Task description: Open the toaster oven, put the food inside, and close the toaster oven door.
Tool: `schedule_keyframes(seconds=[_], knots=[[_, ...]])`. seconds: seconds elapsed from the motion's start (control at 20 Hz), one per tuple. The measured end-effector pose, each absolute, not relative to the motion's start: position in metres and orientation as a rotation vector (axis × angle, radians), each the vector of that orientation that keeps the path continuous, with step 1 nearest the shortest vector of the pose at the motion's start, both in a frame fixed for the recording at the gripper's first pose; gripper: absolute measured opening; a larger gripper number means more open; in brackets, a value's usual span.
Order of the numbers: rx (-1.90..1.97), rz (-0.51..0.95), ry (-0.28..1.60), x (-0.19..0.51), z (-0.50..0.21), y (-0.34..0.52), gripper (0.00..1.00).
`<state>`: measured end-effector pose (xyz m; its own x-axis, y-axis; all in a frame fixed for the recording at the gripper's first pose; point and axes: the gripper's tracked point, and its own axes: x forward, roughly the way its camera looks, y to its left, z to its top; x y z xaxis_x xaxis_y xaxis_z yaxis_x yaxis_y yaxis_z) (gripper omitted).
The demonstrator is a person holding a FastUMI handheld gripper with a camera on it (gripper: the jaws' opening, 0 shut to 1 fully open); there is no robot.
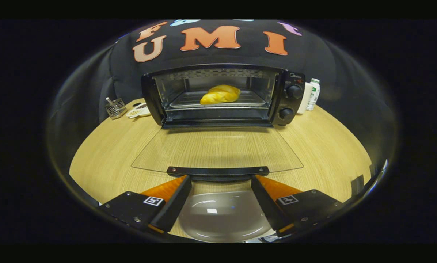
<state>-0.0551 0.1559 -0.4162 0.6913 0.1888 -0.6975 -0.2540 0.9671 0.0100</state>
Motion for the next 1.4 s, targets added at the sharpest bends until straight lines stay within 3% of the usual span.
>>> schedule_keyframes(seconds=[0.95, 1.4], knots=[[-0.057, 0.272, 0.568, 0.004, -0.307, 0.169, 0.99], [-0.046, 0.271, 0.502, 0.067, -0.278, 0.189, 1.00]])
